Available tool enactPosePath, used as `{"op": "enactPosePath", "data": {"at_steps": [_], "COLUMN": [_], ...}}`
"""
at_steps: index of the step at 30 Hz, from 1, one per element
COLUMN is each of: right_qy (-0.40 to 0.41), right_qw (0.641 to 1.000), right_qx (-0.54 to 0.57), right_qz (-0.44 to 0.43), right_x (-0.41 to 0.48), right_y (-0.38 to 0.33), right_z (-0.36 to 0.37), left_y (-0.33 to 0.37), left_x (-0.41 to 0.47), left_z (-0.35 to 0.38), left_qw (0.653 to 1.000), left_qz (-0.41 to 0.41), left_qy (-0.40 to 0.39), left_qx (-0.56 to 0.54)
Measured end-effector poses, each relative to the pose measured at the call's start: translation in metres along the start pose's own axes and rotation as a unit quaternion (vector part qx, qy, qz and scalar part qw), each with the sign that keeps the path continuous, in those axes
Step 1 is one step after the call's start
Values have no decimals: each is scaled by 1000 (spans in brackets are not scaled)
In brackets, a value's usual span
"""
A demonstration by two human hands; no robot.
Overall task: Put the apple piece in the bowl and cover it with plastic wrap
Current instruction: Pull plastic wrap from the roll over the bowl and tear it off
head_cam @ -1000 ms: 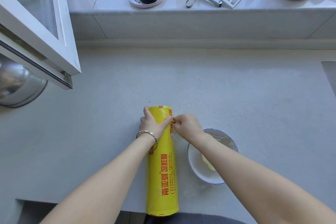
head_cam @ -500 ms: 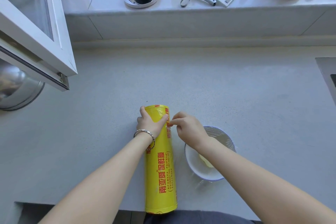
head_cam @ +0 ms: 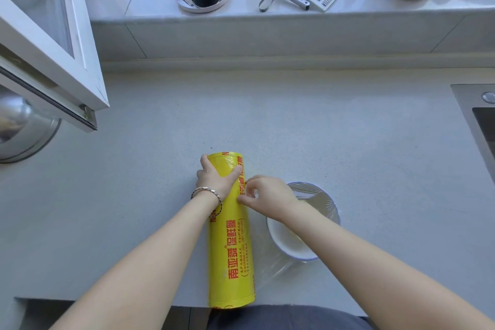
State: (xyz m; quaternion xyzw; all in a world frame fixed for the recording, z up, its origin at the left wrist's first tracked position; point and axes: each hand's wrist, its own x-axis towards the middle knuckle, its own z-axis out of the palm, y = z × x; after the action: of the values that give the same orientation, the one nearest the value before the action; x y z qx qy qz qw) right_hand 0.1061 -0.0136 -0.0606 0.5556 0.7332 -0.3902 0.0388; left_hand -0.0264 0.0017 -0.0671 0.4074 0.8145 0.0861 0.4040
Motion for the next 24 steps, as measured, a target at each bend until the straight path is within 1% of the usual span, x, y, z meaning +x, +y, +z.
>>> {"op": "enactPosePath", "data": {"at_steps": [2, 4, 7, 9, 11, 12, 16, 20, 22, 24], "right_qy": [-1, 17, 49, 48, 40, 39, 65, 76, 92, 73], "right_qw": [1000, 1000, 999, 999, 999, 999, 997, 994, 991, 991], "right_qx": [19, 22, 5, -3, 7, -6, -25, -8, 3, 3], "right_qz": [8, 12, 10, 1, 9, 11, 14, -79, -97, -111], "right_x": [3, 1, 2, 7, 10, 11, 6, -6, -7, -10], "right_y": [1, -2, -3, -3, -3, -2, 4, 8, 10, 11], "right_z": [2, 4, 7, 9, 11, 11, 8, 12, 14, 13], "left_y": [-1, -1, -2, -3, -5, -6, -5, -2, -2, -3], "left_x": [1, 2, 3, 3, 5, 6, 5, 4, 4, 4], "left_z": [-1, -1, 0, -1, -3, -3, 0, 3, 2, 2], "left_qw": [1000, 1000, 1000, 1000, 1000, 1000, 1000, 1000, 1000, 1000], "left_qz": [3, 7, 8, 9, 10, 9, 10, 5, 5, 7], "left_qy": [-5, -6, -5, -11, -10, -9, -1, 6, 6, 5], "left_qx": [-4, -4, -3, -13, -24, -28, -24, -8, -4, -2]}}
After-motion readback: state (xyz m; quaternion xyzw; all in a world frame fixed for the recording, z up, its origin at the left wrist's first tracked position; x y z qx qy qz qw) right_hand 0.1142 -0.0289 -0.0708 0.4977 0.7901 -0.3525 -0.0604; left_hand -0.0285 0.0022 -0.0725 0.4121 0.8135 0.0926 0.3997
